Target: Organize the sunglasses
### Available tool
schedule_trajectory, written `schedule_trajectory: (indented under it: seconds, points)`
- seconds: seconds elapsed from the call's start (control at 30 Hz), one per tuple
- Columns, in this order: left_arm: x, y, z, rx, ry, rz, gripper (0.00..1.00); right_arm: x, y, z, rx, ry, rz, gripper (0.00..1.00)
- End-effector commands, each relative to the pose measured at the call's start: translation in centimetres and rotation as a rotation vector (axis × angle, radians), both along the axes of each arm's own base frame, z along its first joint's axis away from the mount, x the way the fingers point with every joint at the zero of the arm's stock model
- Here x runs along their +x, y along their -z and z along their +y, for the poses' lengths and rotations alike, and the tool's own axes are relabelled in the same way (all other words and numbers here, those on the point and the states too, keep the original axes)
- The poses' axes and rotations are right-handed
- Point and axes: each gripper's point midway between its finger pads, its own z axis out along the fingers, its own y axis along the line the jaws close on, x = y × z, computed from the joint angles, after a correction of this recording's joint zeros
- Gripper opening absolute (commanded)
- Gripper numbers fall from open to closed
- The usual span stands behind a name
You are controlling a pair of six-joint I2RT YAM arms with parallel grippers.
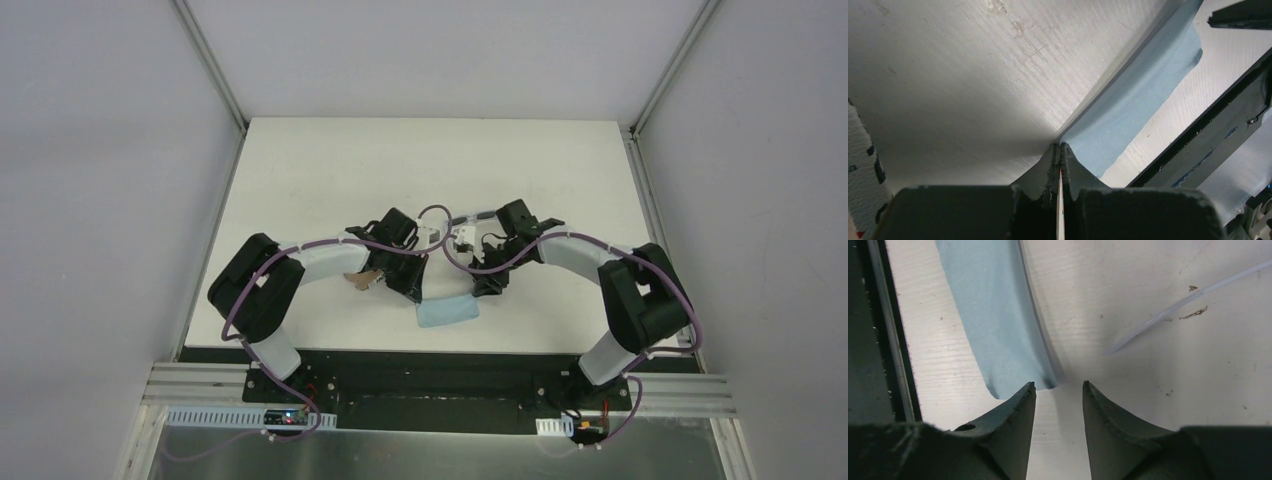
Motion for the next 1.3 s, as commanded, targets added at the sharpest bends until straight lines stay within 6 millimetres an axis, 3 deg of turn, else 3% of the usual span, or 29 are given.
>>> schedule_trajectory:
  seconds: [0.0, 0.13, 0.43, 1.27]
  points:
    - [0.3, -0.3, 0.5, 0.015, -0.012, -0.03, 0.0, -0.7, -3.9, 1.4, 0.114, -0.037, -0.01, 0.43]
    - [0.3, -0.3, 0.5, 0.015, -0.012, -0.029, 0.0, -0.1, -4.5, 2.1, 0.139, -0.015, -0.013, 0.46]
    - [0.3, -0.2, 0.5, 0.015, -0.01, -0.026, 0.0, 1.6, -1.6, 2.6, 0.084, 0.058, -0.02, 0.47]
    - [0.2, 0.0, 0.4, 0.015, -0.002, -0.015, 0.0, 0.9, 0.7, 1.2, 0.008, 0.033, -0.012, 0.35]
